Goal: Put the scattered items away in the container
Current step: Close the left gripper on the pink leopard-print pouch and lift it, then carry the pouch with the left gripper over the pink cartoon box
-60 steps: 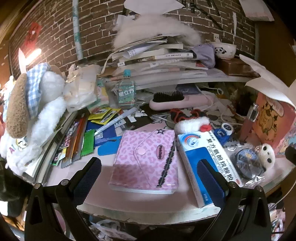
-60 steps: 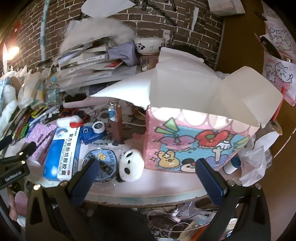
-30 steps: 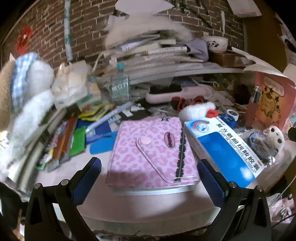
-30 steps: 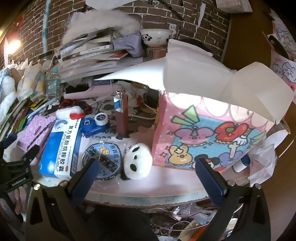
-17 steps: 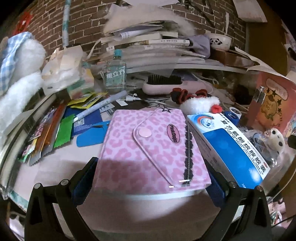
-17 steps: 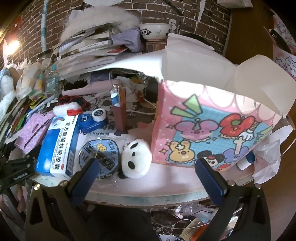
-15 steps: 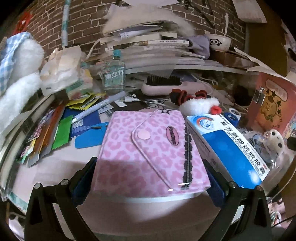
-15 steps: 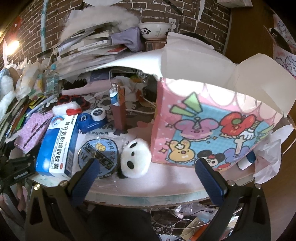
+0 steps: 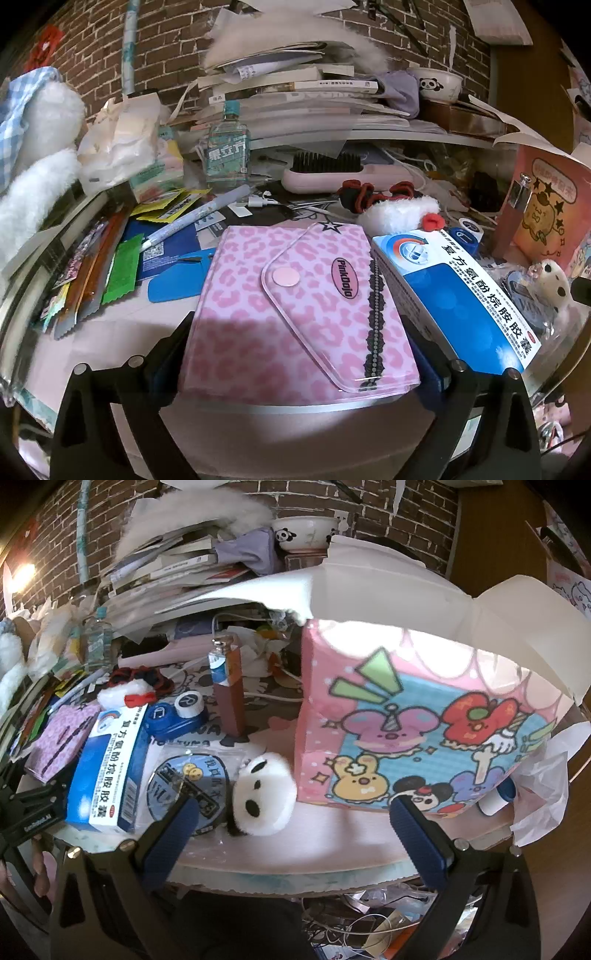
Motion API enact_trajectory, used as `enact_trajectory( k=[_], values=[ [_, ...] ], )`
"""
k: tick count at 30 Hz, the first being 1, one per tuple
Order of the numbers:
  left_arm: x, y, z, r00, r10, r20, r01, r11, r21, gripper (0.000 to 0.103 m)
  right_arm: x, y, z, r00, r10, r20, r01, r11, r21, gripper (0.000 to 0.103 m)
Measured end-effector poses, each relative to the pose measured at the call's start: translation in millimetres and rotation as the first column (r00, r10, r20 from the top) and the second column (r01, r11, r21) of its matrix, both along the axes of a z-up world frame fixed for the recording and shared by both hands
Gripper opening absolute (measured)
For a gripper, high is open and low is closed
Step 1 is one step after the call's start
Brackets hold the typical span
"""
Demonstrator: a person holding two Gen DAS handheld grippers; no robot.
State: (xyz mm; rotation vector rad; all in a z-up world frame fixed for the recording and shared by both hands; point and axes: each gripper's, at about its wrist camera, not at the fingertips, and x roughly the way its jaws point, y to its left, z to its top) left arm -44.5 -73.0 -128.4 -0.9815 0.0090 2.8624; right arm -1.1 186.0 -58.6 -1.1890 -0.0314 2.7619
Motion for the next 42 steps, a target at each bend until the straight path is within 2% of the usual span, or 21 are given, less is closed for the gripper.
enact_trajectory(
  k=[7, 17, 21, 25, 31, 35, 40, 42],
  values=[
    [5, 1, 1, 1.0, 0.001, -0.015, -0.001, 1.0, -0.007, 0.097, 2, -1, 2, 1.0, -0.002, -0.007, 0.002, 1.0, -0.003, 0.103],
    [9, -4, 8, 1.0, -0.009, -0.026, 0.009, 1.0, 0.024, 0.096, 3, 0, 6, 1.0, -0.002, -0.016, 0.002, 1.0, -0.008, 0.103],
    [8, 2, 2, 1.0, -0.009, -0.008, 0.009, 1.0, -0.026, 0.096, 4, 0, 7, 1.0, -0.001, -0.017, 0.001, 1.0, -0.01, 0.103],
    [3, 0, 1, 1.0, -0.006, 0.018, 0.006, 1.0, -0.006, 0.098, 3, 0, 6, 1.0, 0.001, -0.015, -0.001, 1.0, -0.012, 0.103],
    [-8, 7, 7, 0.996, 0.015, 0.087, -0.009, 0.997, -0.075, 0.099, 1, 2, 5, 1.0, -0.001, -0.011, 0.0, 1.0, -0.015, 0.103],
    [-11, 10, 11, 0.988, 0.028, 0.151, -0.011, 0.994, -0.111, 0.095, -2, 5, 5, 1.0, -0.007, -0.01, 0.007, 1.0, -0.018, 0.103],
    [-14, 9, 15, 0.978, 0.022, 0.206, 0.003, 0.993, -0.12, 0.095, -3, 7, 4, 1.0, -0.009, -0.009, 0.008, 1.0, -0.027, 0.103],
    [-15, 6, 16, 0.976, 0.017, 0.218, 0.004, 0.995, -0.097, 0.095, -3, 7, 4, 1.0, -0.007, -0.009, 0.007, 1.0, -0.03, 0.103]
  ],
)
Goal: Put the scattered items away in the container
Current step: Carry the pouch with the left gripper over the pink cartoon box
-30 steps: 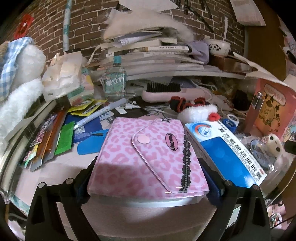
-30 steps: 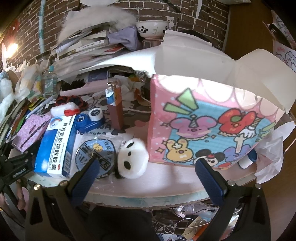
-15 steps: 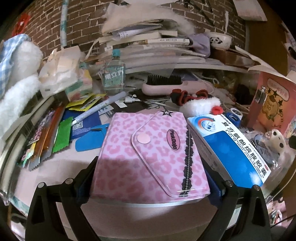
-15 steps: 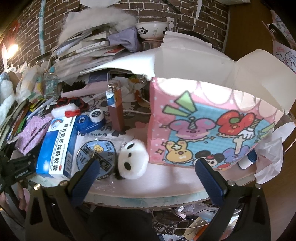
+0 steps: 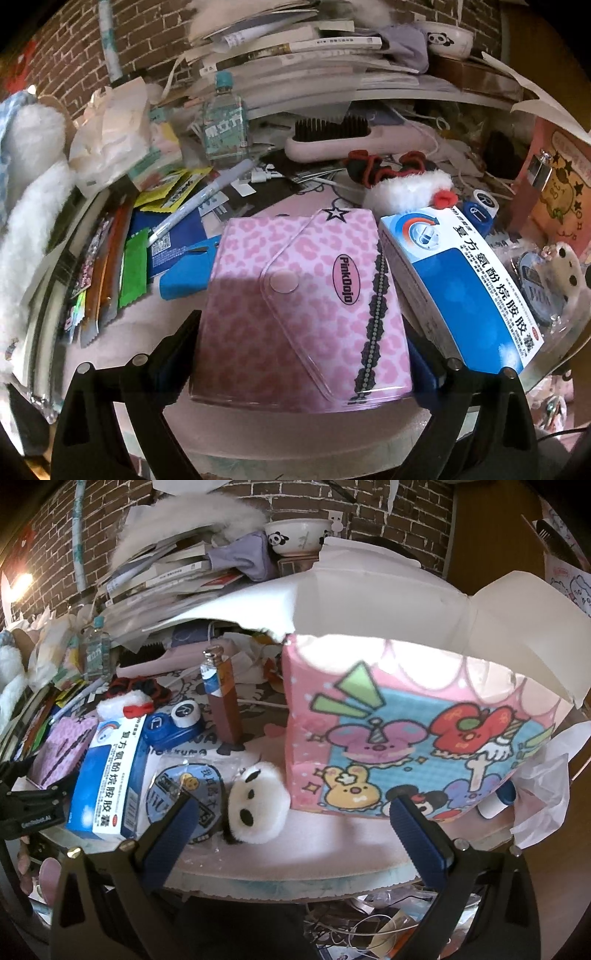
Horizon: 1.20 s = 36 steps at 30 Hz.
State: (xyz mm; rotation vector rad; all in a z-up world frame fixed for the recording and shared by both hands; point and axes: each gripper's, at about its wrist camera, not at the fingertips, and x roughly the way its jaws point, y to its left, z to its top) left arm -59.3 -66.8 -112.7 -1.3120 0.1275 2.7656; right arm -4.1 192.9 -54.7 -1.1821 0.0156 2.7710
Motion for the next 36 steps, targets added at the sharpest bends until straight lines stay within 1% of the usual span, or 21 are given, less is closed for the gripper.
enact_trajectory(
  k=[2, 3, 5, 6, 8, 11, 14, 17, 22, 26, 36],
  values=[
    [0, -6, 3, 1.0, -0.001, 0.007, 0.001, 0.999, 0.049, 0.094, 1, 0, 0, 1.0, 0.0, -0.002, 0.0, 1.0, -0.003, 0.103],
    [0, -8, 3, 1.0, -0.002, 0.01, 0.002, 0.998, 0.059, 0.094, 1, 0, 0, 1.0, 0.0, -0.003, 0.0, 1.0, -0.006, 0.103],
    [-1, -5, 4, 1.0, -0.003, 0.013, 0.003, 1.0, 0.018, 0.094, 2, 1, 1, 1.0, 0.0, -0.005, 0.0, 1.0, -0.011, 0.103],
    [0, -3, 4, 1.0, -0.008, 0.012, 0.008, 1.0, 0.014, 0.094, 2, 2, 1, 1.0, 0.0, -0.005, 0.0, 1.0, -0.013, 0.103],
    [-1, -3, 5, 1.0, -0.021, 0.014, 0.02, 0.999, 0.038, 0.094, 3, 4, 2, 1.0, -0.003, -0.006, 0.003, 1.0, -0.017, 0.103],
    [-2, -3, 9, 1.0, -0.011, 0.003, 0.011, 0.999, 0.041, 0.094, 2, 5, 2, 1.0, -0.005, -0.005, 0.005, 1.0, -0.026, 0.103],
    [-1, -3, 15, 1.0, -0.021, -0.011, 0.022, 0.998, 0.063, 0.094, 2, 6, 2, 1.0, -0.003, -0.003, 0.003, 1.0, -0.025, 0.103],
    [1, -1, 22, 0.999, -0.023, -0.029, 0.025, 0.998, 0.06, 0.094, 1, 6, 2, 1.0, -0.004, -0.005, 0.003, 1.0, -0.025, 0.103],
    [4, 2, 38, 0.997, -0.031, -0.064, 0.035, 0.997, 0.066, 0.094, 1, 2, 4, 1.0, 0.001, -0.008, -0.002, 1.0, -0.022, 0.103],
    [5, 8, 51, 0.996, -0.039, -0.085, 0.043, 0.998, 0.052, 0.094, 2, 2, 10, 1.0, 0.002, -0.018, -0.002, 1.0, -0.021, 0.103],
    [3, 39, 90, 0.983, -0.103, -0.153, 0.11, 0.993, 0.038, 0.094, 10, 14, 32, 0.998, -0.021, -0.059, 0.021, 1.0, -0.013, 0.103]
  ],
)
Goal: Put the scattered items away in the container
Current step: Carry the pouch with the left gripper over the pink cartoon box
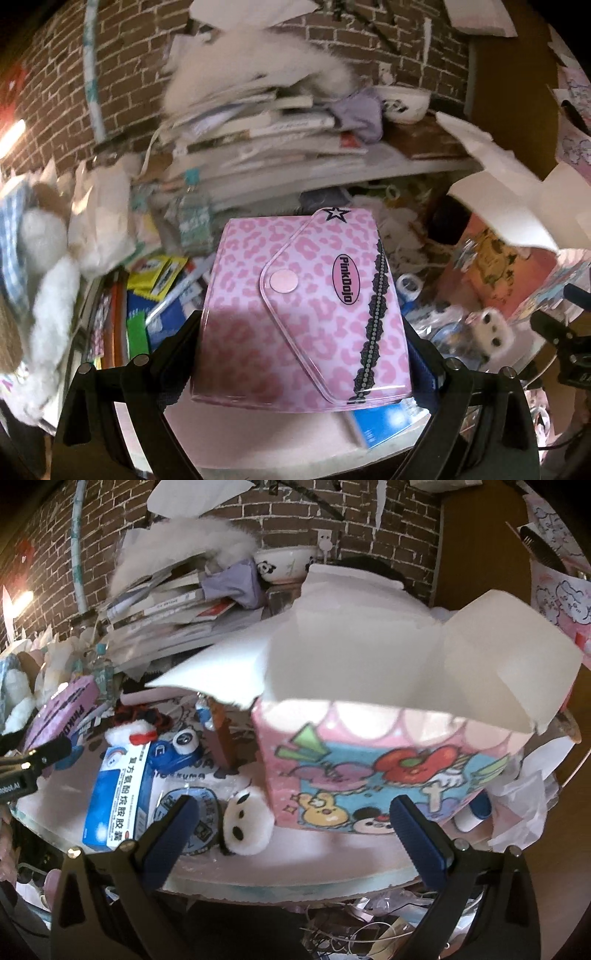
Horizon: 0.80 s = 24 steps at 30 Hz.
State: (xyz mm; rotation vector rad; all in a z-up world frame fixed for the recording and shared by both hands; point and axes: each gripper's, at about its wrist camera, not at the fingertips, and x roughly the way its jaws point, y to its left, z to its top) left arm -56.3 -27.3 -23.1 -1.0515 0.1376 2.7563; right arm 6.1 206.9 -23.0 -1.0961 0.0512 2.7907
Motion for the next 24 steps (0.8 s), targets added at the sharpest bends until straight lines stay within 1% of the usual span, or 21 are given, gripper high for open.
enact_trajectory(
  k=[5, 9, 15, 18, 21, 24],
  values=[
    [0, 20, 18, 0.999, -0.039, -0.032, 0.039, 0.999, -0.002, 0.094, 2, 7, 9, 1.0, -0.011, -0.013, 0.012, 1.0, 0.008, 0.103],
    [-1, 40, 32, 0.995, -0.088, -0.048, 0.088, 0.996, -0.009, 0.094, 4, 11, 14, 1.0, -0.016, -0.022, 0.016, 1.0, 0.007, 0.103],
    [-6, 82, 55, 0.982, -0.177, -0.067, 0.176, 0.984, -0.019, 0.094, 14, 24, 21, 0.998, -0.041, -0.041, 0.041, 0.999, 0.011, 0.103],
    [-7, 108, 69, 0.968, -0.241, -0.075, 0.24, 0.971, -0.02, 0.094, 21, 39, 23, 0.996, -0.071, -0.046, 0.071, 0.997, 0.001, 0.103],
    [-8, 135, 80, 0.946, -0.316, -0.066, 0.316, 0.949, -0.014, 0.094, 27, 52, 24, 0.994, -0.1, -0.048, 0.1, 0.995, -0.007, 0.103],
    [-9, 170, 86, 0.923, -0.382, -0.048, 0.38, 0.924, -0.046, 0.094, 34, 64, 24, 0.991, -0.123, -0.05, 0.123, 0.992, -0.012, 0.103]
  ],
)
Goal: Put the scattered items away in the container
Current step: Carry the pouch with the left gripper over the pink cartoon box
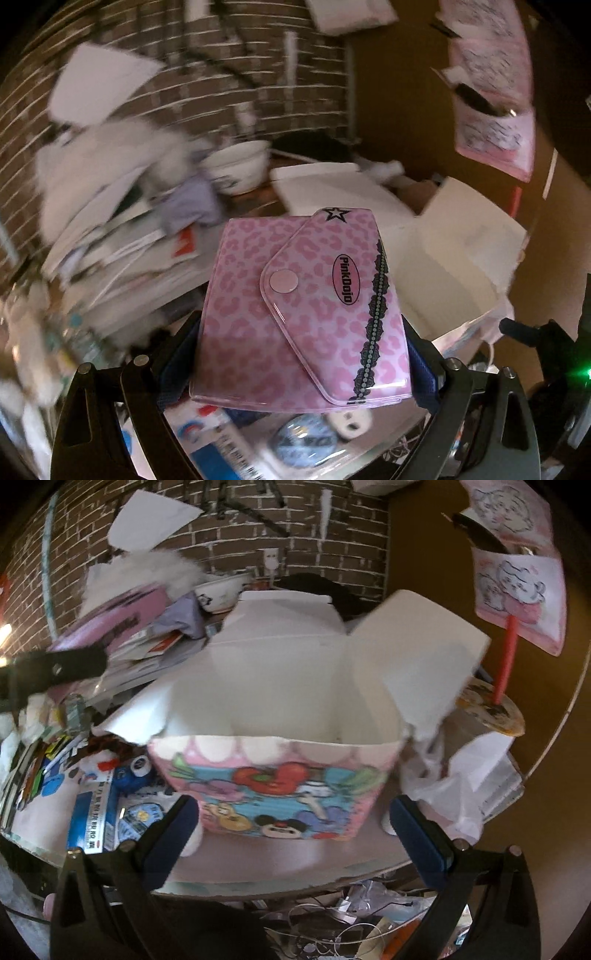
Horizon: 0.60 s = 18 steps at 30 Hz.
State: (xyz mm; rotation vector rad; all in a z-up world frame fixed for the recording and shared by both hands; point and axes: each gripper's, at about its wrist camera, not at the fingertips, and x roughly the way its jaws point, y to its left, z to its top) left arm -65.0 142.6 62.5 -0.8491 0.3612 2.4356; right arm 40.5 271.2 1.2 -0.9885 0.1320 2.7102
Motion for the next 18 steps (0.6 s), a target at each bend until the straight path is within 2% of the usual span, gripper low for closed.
enact_trajectory(
  k=[6, 9, 18],
  values=[
    [-3, 54, -2, 0.995, -0.095, 0.04, 0.098, 0.992, -0.085, 0.094, 12, 21, 3, 0.999, -0.045, -0.015, 0.045, 0.999, -0.019, 0.103],
    [-8, 69, -8, 0.989, -0.12, 0.089, 0.13, 0.985, -0.114, 0.094, 15, 26, 6, 0.998, -0.053, -0.019, 0.053, 0.998, -0.016, 0.103],
    [-23, 98, -32, 0.97, -0.124, 0.207, 0.166, 0.966, -0.2, 0.094, 15, 28, 6, 0.999, -0.047, -0.015, 0.047, 0.998, -0.029, 0.103]
  ],
)
